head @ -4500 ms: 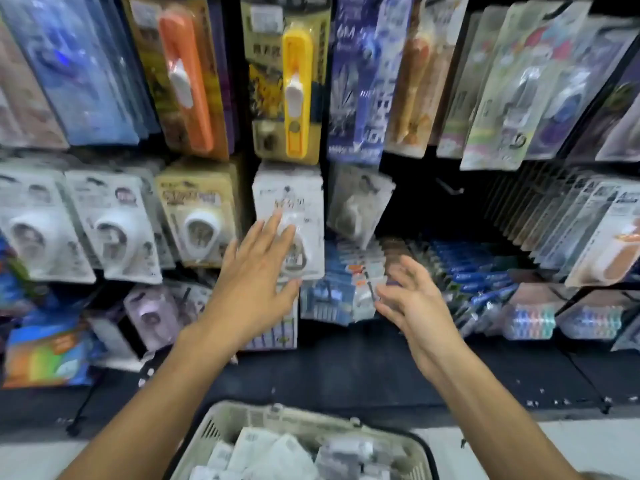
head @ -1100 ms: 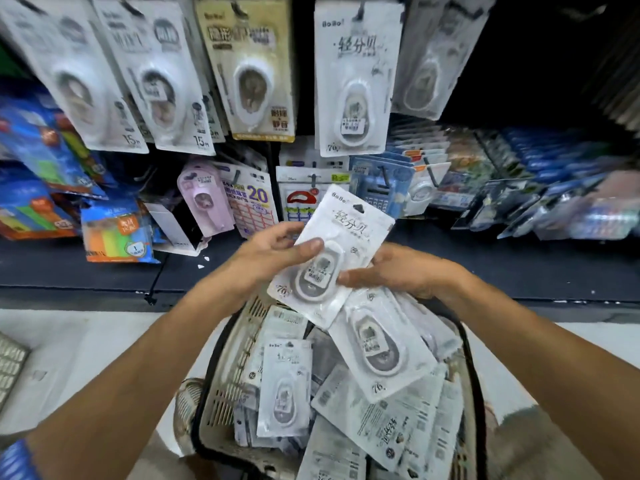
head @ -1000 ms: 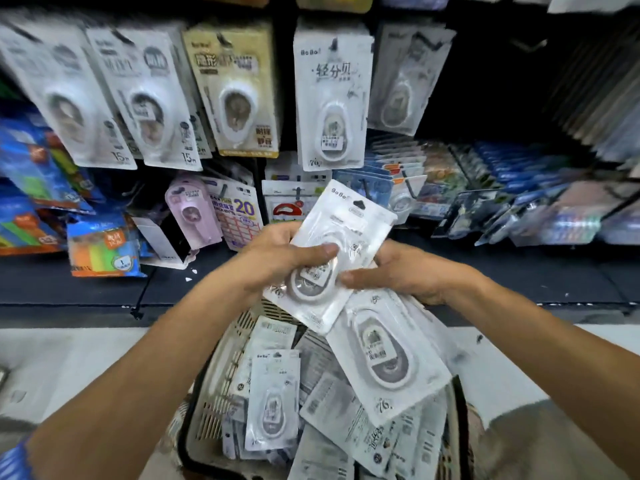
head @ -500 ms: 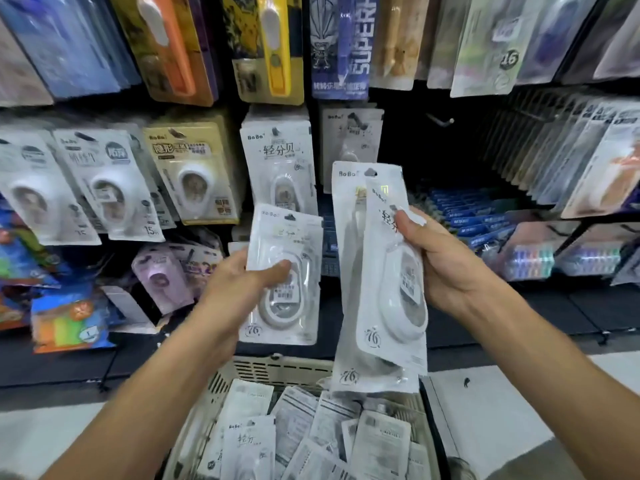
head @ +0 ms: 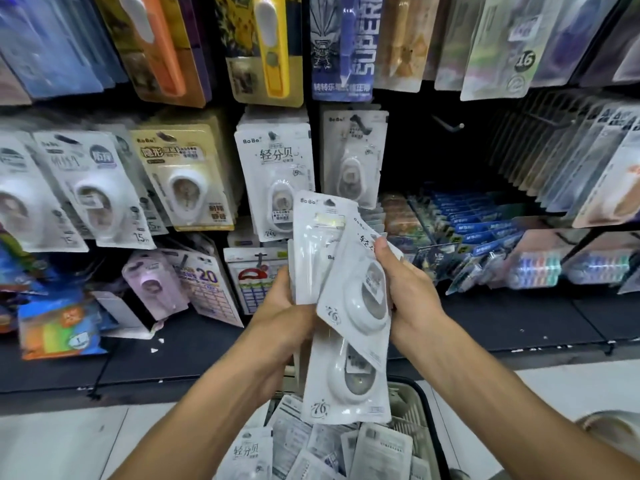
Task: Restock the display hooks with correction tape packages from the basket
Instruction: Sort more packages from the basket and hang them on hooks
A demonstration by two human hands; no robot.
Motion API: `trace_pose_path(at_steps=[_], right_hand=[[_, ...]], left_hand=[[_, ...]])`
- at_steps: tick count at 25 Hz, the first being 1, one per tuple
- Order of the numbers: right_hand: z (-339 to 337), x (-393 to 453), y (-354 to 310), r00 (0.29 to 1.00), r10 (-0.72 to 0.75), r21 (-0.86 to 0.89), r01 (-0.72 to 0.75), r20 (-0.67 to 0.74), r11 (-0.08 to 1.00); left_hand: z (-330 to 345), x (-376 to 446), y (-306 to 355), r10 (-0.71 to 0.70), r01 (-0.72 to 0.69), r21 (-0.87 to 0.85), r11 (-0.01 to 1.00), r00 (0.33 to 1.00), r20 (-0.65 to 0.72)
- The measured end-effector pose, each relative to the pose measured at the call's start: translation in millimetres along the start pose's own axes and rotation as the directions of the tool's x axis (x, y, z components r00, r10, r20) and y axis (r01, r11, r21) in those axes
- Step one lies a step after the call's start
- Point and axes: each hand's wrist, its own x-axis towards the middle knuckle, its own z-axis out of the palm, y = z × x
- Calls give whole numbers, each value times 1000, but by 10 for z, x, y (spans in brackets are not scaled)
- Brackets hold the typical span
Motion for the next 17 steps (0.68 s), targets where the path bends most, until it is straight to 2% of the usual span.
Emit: trace_pose_path(at_steps=[3, 6, 10, 13, 15, 17], right_hand=[[63, -2, 30, 999, -41, -23, 41, -30, 999], [153, -15, 20, 997, -78, -98, 79, 20, 992], [213, 6, -179, 979, -196, -232, 203, 53, 951], [249, 89, -564, 906, -412, -337, 418, 93, 844], [357, 186, -850, 830, -532, -405, 549, 164, 731], [503, 321, -1052, 784, -584, -485, 603, 212, 633]], left_hand=[[77, -25, 34, 85, -85, 1, 996, 995, -46], [85, -43, 28, 144, -148, -50, 988, 987, -74], [-33, -33, 159, 127, -141, -77, 987, 979, -161], [-242, 20, 397, 231, -237, 4, 971, 942, -244], [-345, 23, 582, 323, -311, 90, 946, 917, -232], [-393, 8, 679, 348, -326, 137, 935, 917, -196]])
